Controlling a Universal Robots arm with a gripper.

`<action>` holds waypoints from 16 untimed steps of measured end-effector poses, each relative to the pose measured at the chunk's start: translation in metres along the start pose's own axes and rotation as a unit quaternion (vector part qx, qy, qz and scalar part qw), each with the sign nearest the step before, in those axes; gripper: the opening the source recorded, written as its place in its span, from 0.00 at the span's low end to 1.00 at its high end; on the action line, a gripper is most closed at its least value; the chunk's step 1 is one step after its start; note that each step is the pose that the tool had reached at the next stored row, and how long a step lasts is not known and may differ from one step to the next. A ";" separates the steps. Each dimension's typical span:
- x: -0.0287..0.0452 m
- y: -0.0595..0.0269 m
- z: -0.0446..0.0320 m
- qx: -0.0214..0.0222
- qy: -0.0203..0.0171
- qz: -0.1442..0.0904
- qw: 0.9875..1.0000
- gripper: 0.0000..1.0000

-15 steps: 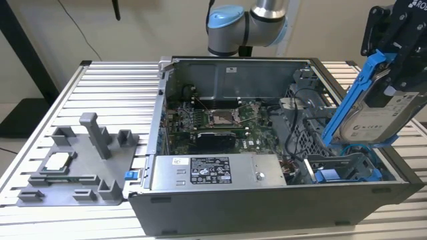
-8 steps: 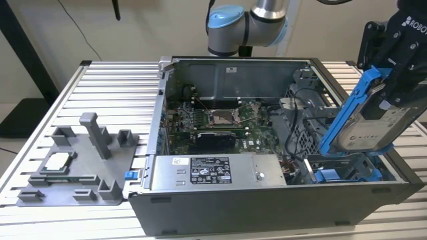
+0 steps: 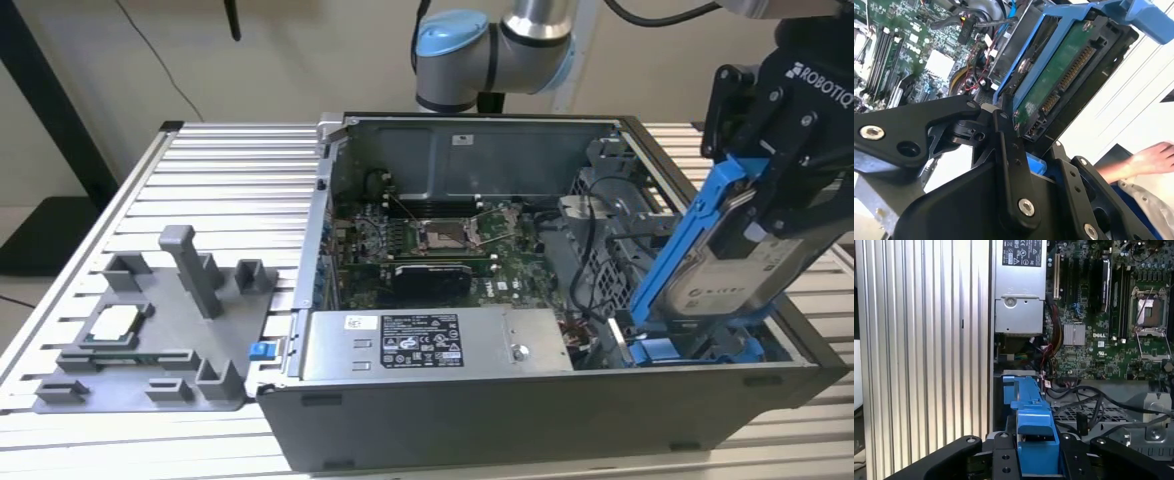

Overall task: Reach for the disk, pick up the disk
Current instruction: 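Pick up the disk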

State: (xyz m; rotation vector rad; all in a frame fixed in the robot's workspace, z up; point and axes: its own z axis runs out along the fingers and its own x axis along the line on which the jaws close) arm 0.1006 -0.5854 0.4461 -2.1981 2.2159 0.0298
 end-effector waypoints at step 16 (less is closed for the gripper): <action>0.0006 0.0001 0.0089 0.000 0.000 -0.003 1.000 0.00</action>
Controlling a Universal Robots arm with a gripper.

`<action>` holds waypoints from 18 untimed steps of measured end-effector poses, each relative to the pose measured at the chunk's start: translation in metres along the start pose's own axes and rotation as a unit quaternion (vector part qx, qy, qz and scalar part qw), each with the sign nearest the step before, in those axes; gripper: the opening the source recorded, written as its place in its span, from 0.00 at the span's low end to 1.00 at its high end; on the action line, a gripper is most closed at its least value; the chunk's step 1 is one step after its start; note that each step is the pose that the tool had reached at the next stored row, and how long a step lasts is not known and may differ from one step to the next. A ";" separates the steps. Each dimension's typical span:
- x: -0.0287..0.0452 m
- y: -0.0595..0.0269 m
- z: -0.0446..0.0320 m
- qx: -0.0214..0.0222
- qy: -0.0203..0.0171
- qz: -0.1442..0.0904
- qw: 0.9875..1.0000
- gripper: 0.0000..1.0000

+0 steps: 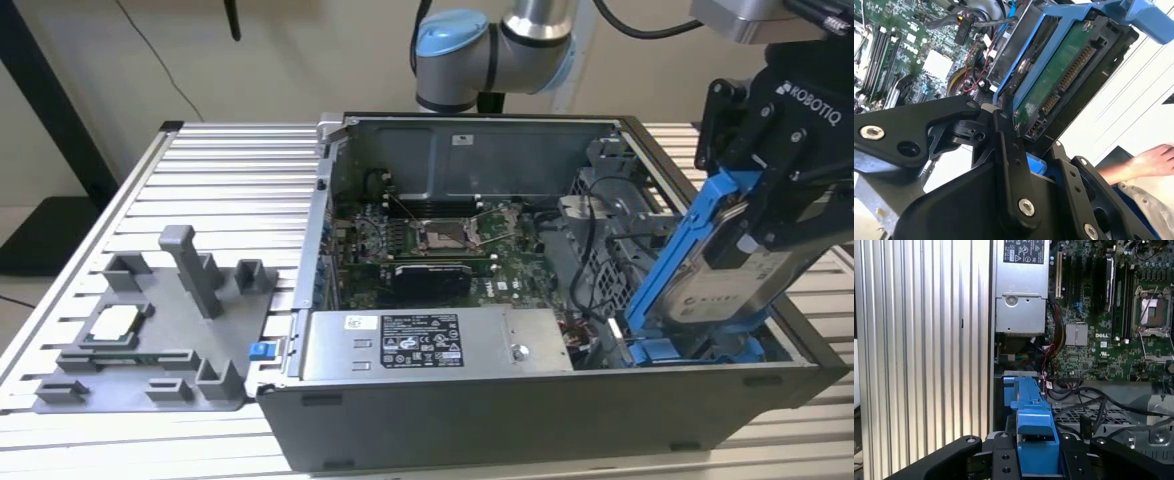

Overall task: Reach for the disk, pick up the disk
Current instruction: 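Pick up the disk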

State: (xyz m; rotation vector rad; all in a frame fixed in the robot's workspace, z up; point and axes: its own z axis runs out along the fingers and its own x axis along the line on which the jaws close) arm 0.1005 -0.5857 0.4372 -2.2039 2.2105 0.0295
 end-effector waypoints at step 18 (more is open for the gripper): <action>0.0002 0.0000 0.0071 -0.003 0.002 0.000 1.000 0.00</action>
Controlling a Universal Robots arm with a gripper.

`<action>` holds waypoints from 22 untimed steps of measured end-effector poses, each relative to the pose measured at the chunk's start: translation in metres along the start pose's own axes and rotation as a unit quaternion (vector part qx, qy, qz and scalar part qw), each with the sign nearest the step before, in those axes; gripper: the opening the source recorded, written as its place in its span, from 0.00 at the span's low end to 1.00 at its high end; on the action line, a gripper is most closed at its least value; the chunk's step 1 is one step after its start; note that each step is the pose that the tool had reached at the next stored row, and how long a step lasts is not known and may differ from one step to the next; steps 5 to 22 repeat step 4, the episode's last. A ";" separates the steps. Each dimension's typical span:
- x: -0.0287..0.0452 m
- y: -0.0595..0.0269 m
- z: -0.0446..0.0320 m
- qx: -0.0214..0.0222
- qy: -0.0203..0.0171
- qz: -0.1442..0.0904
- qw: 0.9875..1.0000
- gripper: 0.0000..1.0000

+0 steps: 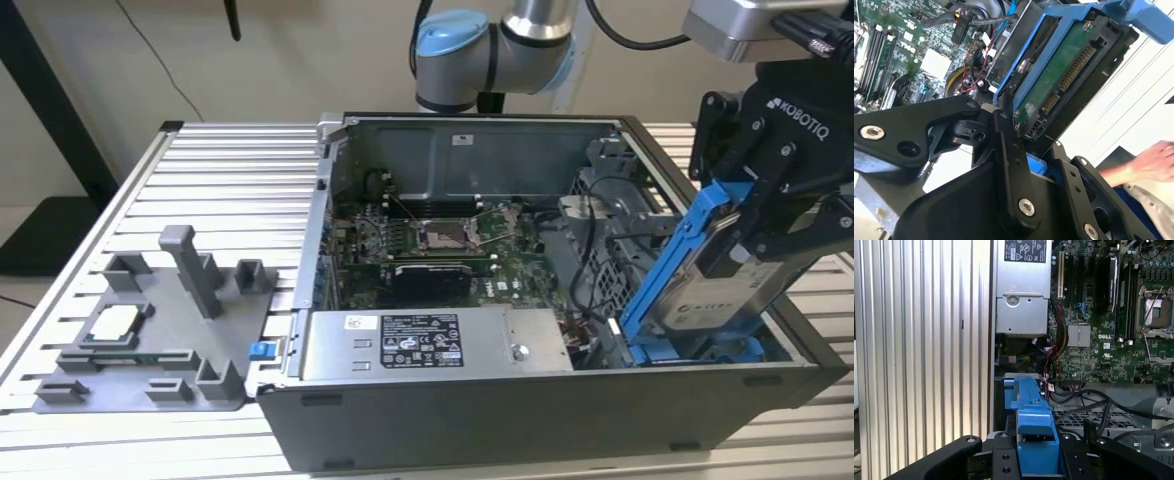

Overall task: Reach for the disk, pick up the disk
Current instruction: 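Pick up the disk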

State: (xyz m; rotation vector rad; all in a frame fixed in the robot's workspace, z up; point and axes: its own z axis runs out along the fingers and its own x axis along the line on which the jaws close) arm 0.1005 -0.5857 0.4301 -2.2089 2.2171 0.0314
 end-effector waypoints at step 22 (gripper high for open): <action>0.0000 0.0000 0.0000 0.000 0.000 0.000 1.000 0.00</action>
